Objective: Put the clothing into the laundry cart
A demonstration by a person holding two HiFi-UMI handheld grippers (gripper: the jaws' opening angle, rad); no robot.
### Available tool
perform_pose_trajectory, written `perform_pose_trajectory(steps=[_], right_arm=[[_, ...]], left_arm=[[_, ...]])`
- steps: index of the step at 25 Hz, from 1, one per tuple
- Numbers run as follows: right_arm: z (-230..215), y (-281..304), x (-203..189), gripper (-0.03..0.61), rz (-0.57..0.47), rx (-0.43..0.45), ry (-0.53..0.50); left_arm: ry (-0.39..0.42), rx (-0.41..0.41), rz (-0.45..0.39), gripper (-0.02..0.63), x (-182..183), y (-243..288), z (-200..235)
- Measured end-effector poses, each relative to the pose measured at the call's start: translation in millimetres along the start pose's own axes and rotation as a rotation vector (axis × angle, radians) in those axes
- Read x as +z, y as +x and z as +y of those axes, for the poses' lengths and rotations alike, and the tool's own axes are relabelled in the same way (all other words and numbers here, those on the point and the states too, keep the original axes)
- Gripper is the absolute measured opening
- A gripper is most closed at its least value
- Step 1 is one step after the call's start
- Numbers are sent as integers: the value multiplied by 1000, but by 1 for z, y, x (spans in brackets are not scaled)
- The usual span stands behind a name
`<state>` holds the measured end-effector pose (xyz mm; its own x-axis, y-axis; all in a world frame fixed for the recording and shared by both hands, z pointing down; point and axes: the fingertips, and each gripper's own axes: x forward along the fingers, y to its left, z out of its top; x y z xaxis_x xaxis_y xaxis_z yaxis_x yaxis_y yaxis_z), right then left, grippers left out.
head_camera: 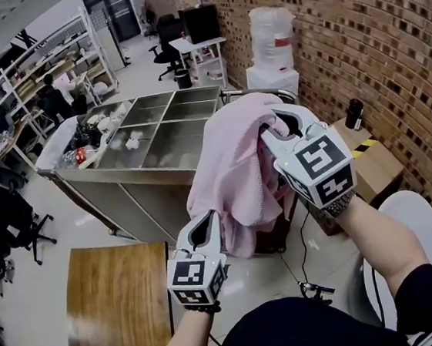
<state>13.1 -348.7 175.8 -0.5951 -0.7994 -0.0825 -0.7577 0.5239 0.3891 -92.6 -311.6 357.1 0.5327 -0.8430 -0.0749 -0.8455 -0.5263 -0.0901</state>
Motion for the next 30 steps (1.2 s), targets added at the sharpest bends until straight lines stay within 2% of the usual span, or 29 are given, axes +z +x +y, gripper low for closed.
perform_pose_trajectory(steps=[10, 16, 21, 30], right_arm=[[-61, -8, 4, 72, -35, -68, 6], [-88, -7, -5, 72, -27, -101, 24], [-106, -2, -24, 72, 5, -126, 49], [-125, 19, -91, 75, 138, -129, 87]], left_arm=[[17, -17, -26, 3, 9, 36, -20], [37, -16, -69, 3, 26, 44, -29], [46, -10, -100, 3, 40, 47, -38], [65, -4, -94, 3, 36, 55, -45]])
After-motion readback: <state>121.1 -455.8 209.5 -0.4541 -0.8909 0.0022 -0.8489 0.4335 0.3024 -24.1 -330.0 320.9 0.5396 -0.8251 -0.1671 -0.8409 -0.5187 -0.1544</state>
